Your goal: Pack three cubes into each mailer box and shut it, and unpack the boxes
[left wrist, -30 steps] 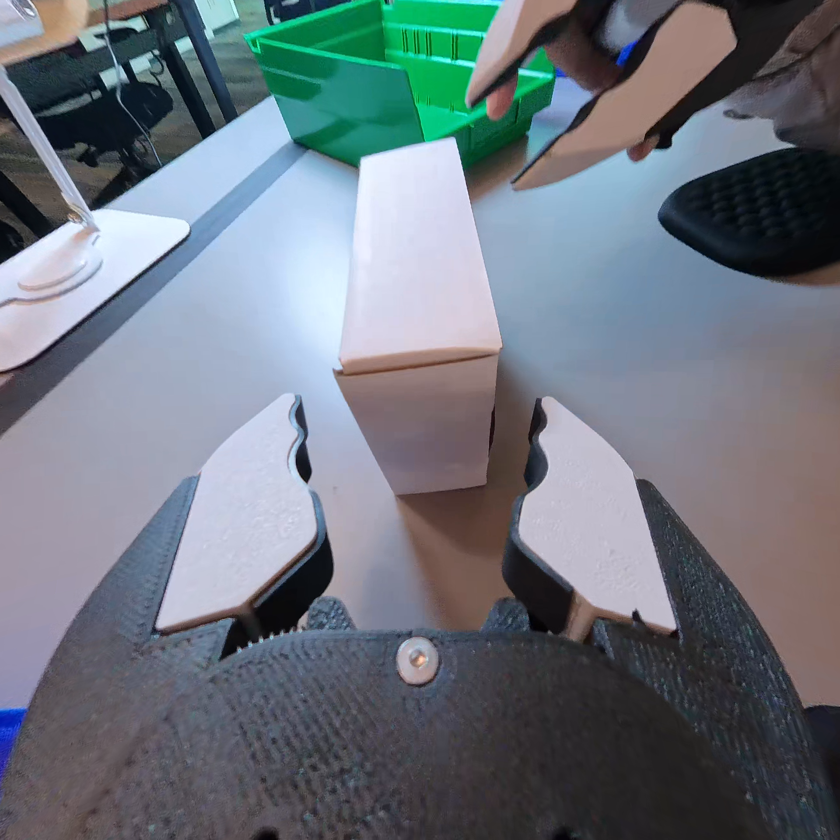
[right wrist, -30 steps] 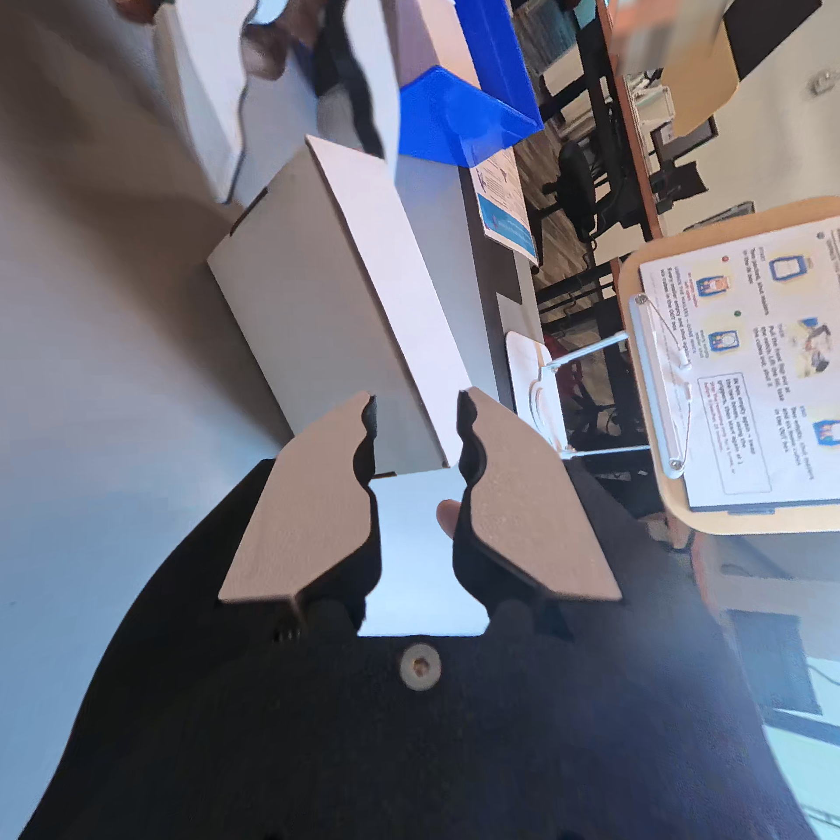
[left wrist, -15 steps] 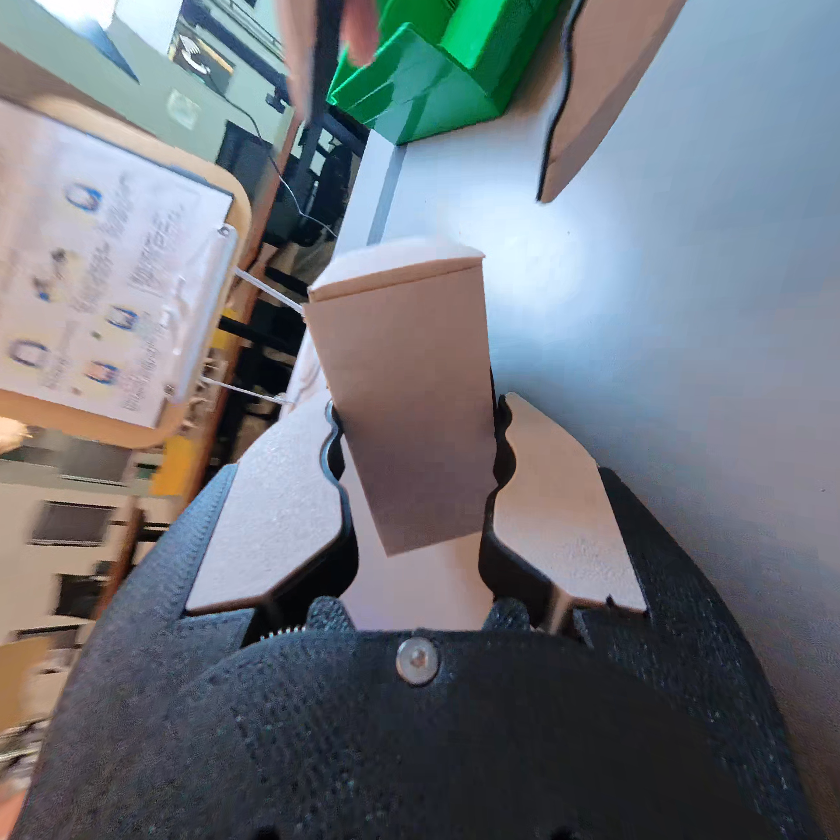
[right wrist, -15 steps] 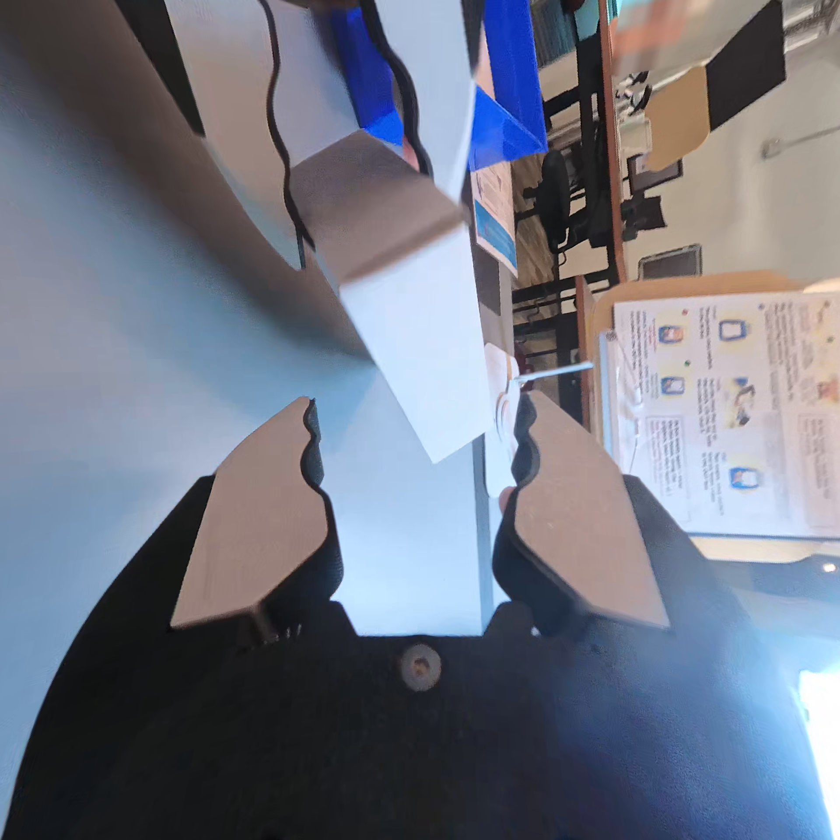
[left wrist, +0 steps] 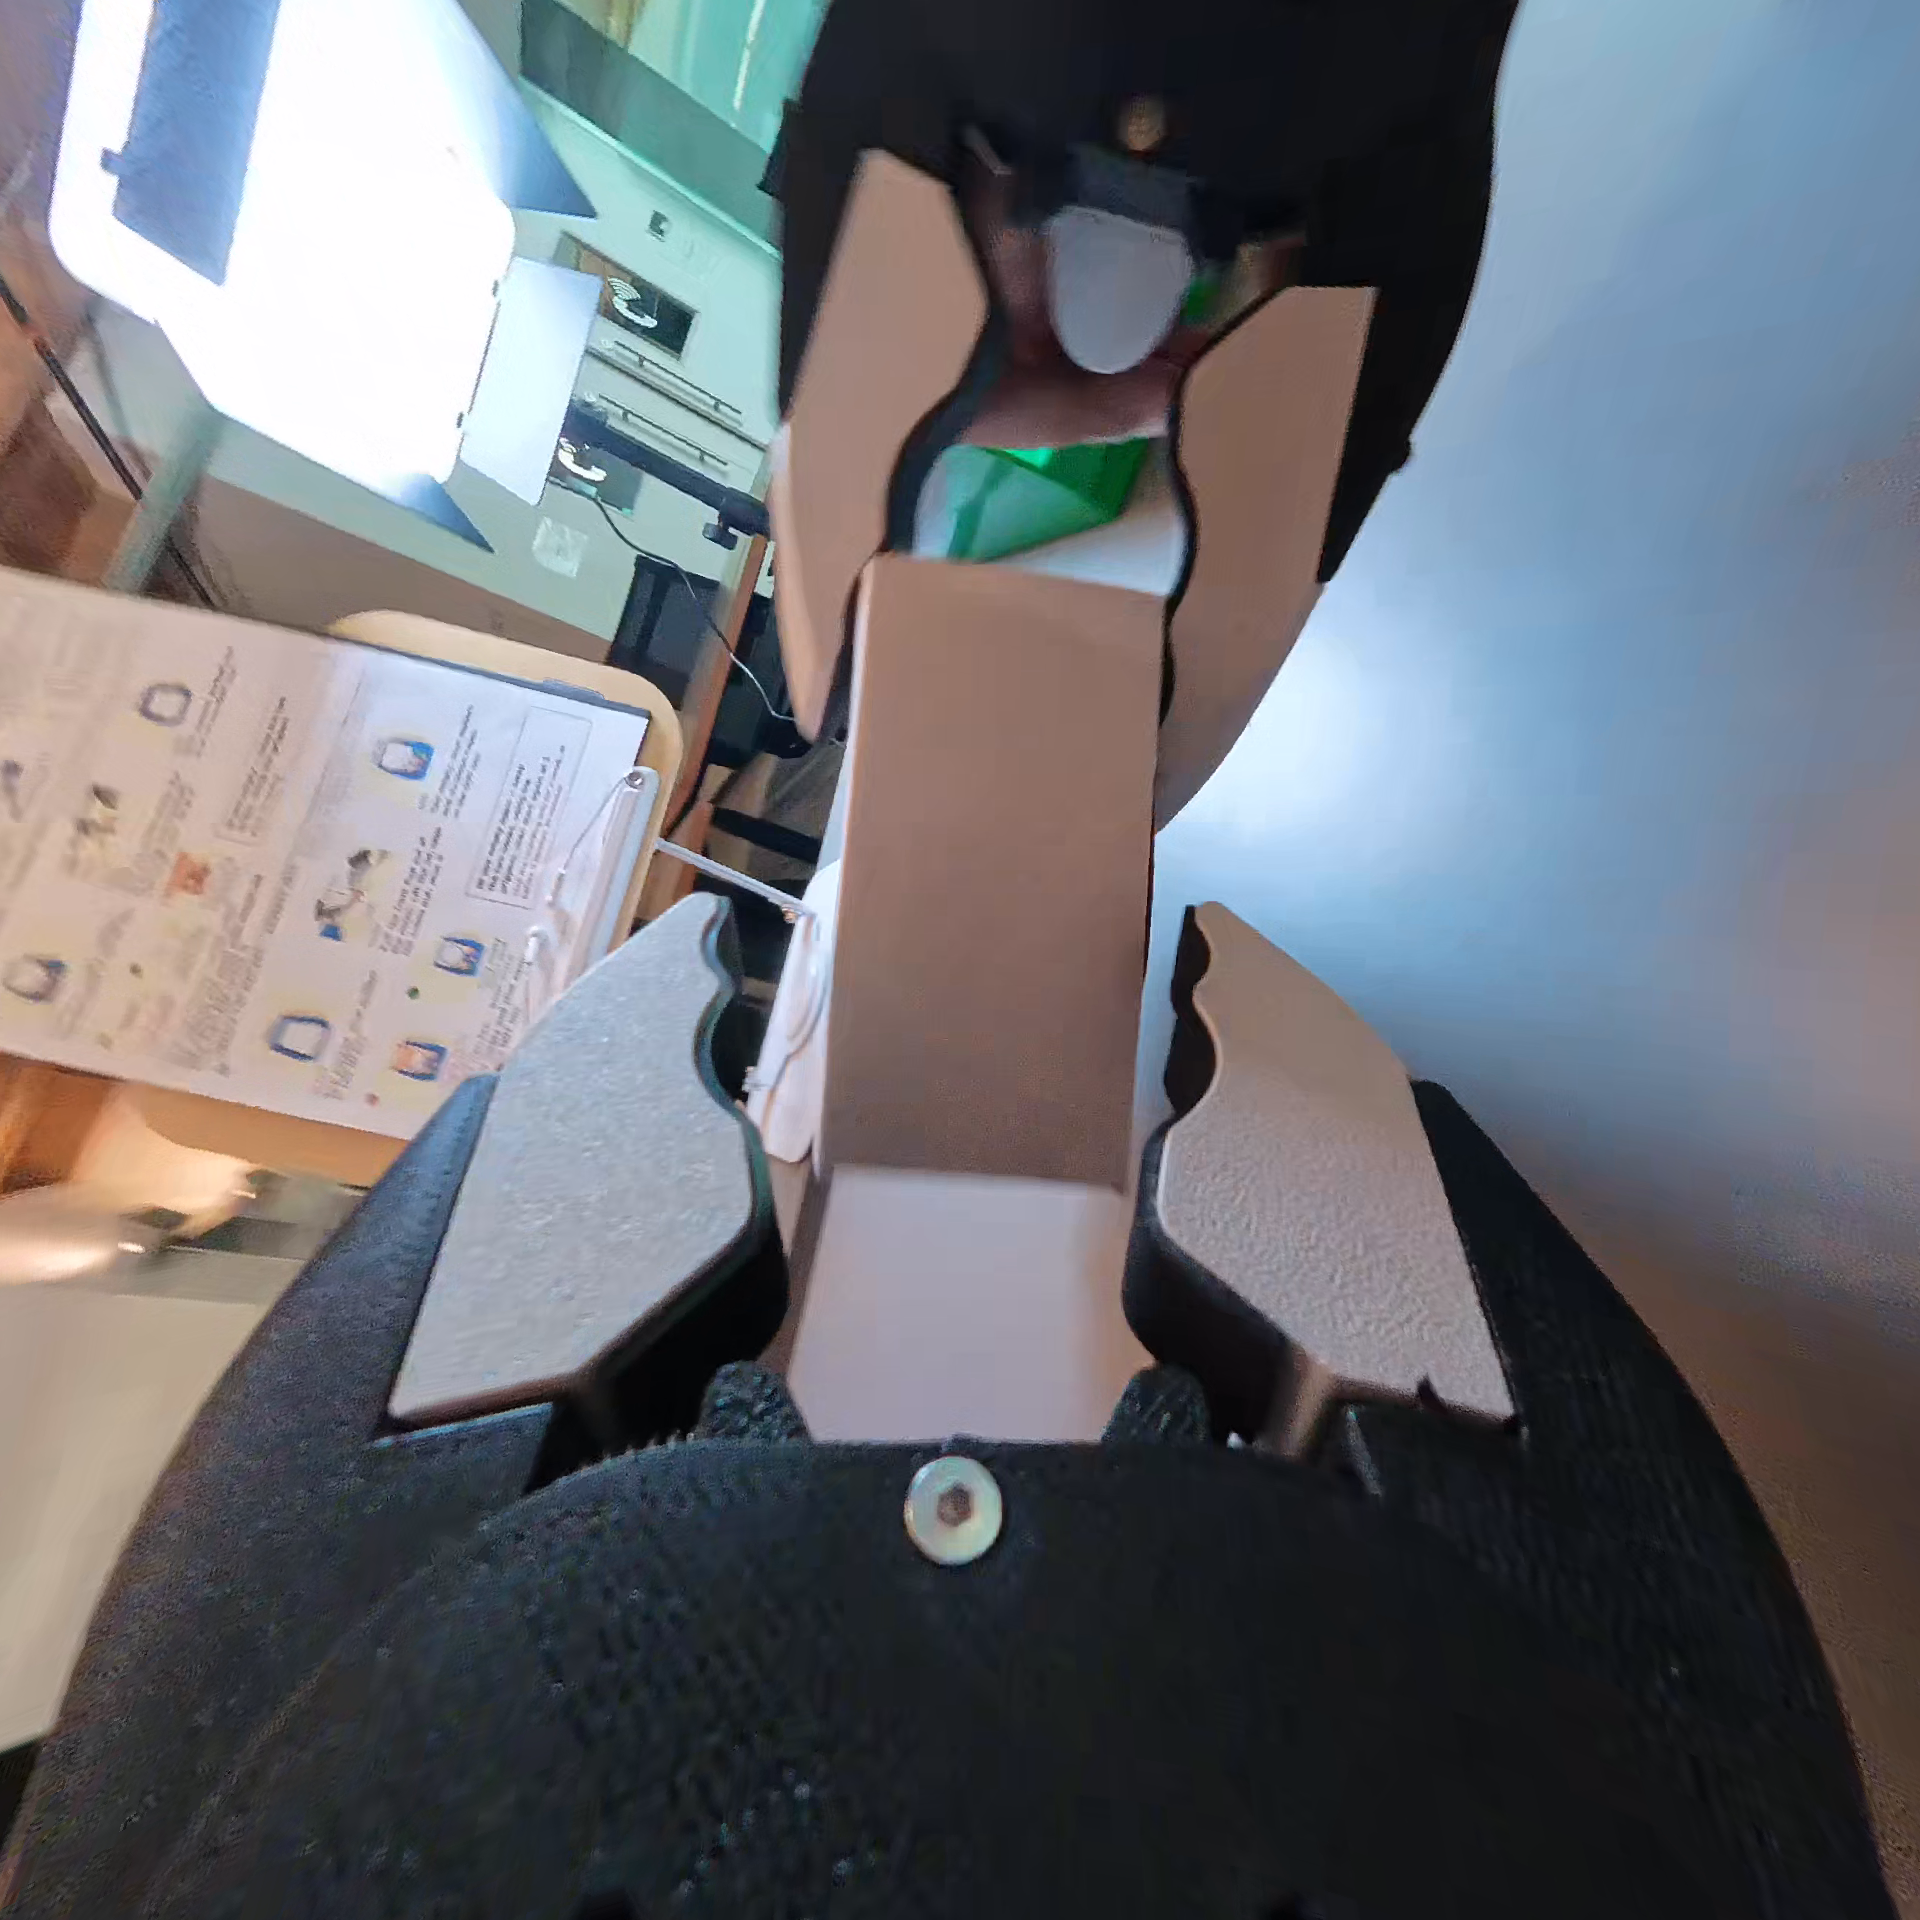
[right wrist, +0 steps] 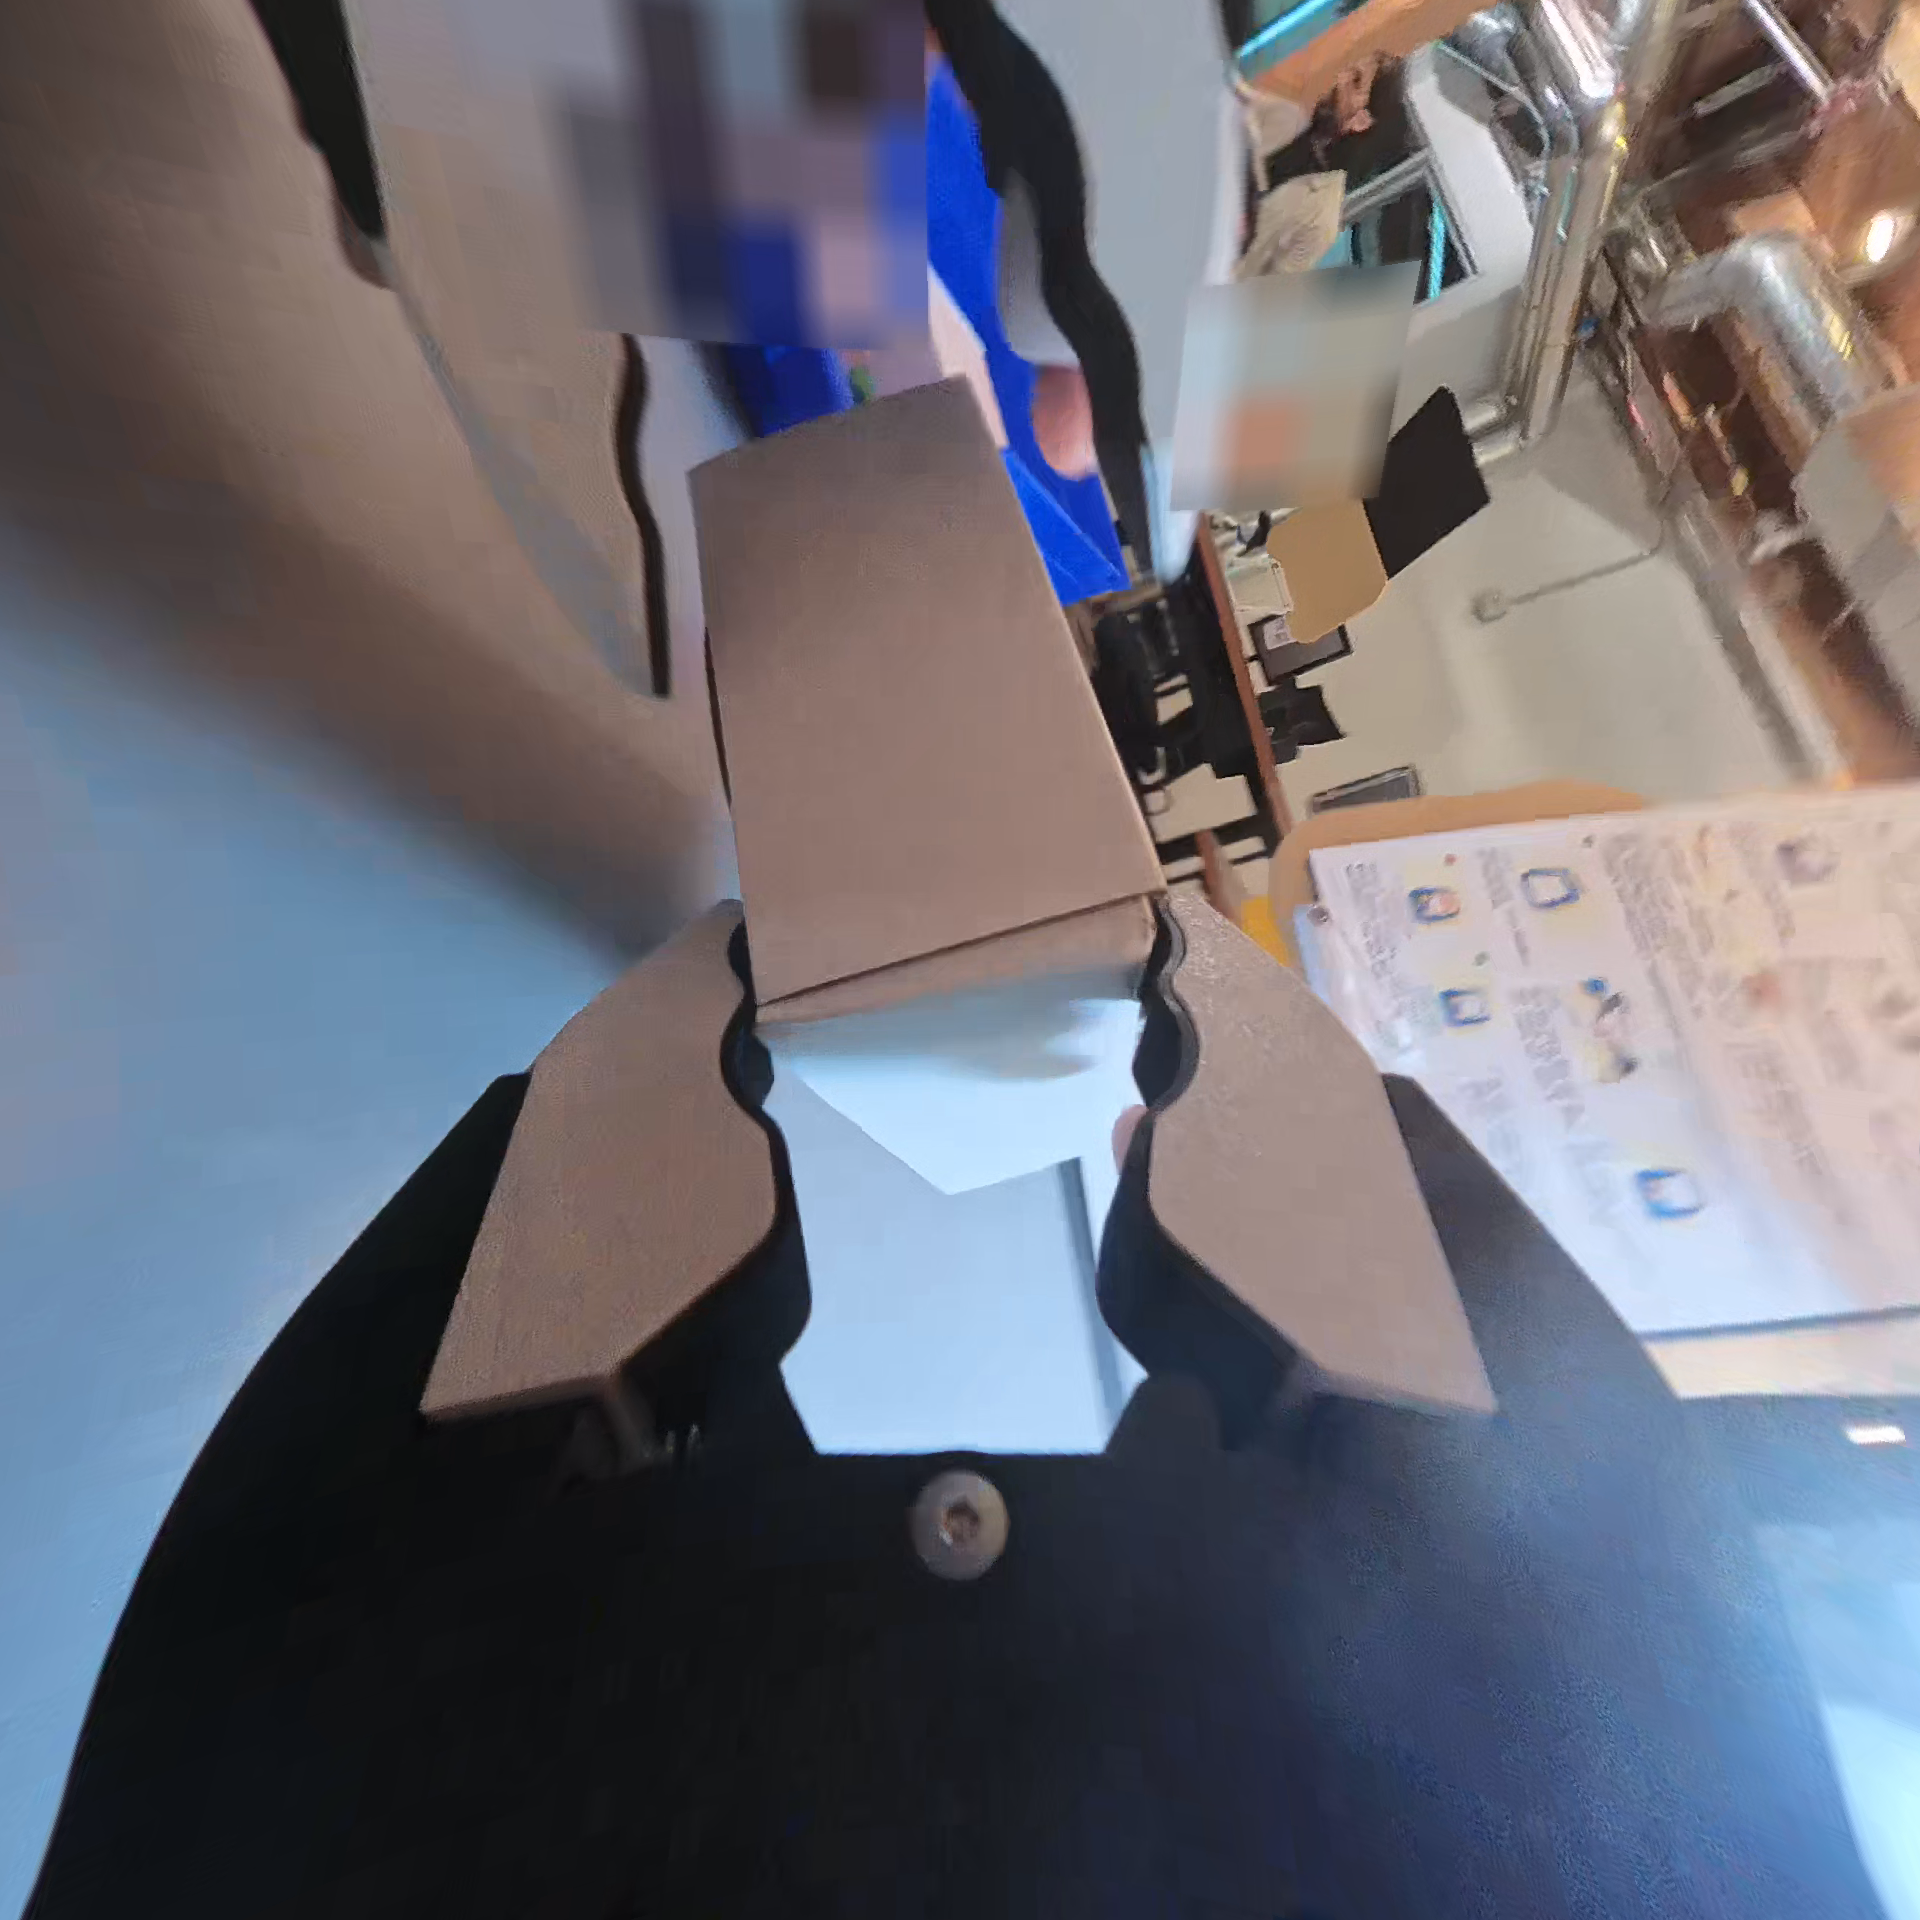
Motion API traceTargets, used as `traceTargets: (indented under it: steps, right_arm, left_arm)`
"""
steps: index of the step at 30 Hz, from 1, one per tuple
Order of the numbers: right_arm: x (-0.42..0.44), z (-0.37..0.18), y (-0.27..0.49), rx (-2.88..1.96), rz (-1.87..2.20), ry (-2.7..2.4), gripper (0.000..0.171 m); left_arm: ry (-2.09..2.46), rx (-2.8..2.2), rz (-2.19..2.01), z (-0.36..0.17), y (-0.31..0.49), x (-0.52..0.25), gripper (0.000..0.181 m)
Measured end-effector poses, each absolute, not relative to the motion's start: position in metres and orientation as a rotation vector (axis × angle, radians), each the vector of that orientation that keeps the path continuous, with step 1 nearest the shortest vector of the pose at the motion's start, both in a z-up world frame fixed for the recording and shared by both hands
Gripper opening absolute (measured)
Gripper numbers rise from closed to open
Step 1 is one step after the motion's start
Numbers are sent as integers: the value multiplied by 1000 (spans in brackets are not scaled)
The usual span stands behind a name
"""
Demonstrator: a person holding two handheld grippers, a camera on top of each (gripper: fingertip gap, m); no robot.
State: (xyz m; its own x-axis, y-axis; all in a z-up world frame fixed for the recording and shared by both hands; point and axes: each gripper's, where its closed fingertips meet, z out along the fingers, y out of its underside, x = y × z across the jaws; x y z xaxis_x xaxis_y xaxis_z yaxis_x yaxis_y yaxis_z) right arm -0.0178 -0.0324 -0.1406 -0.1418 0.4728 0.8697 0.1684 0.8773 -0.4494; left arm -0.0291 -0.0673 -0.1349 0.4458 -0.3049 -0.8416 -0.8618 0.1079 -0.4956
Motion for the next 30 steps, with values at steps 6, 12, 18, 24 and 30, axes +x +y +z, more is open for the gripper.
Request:
traceTargets:
  steps: [6, 12, 18, 24, 30]
  right_arm:
    - [18, -98, -26, -825, 1105, -1505, 69]
    - [39, -67, -36, -864, 1784, -1335, 69]
    - [42, -70, -39, -871, 1893, -1339, 68]
    - [40, -72, -41, -881, 1883, -1363, 69]
    - [39, -75, -41, -907, 1859, -1377, 70]
  left_arm:
    - [805, -1495, 114, -110, -70, -49, 86]
    - [797, -1561, -173, -135, -64, -20, 87]
    - [801, -1550, -279, -132, -69, -7, 76]
    - [804, -1555, -277, -132, -72, -10, 75]
    - [806, -1547, -263, -131, -73, -12, 74]
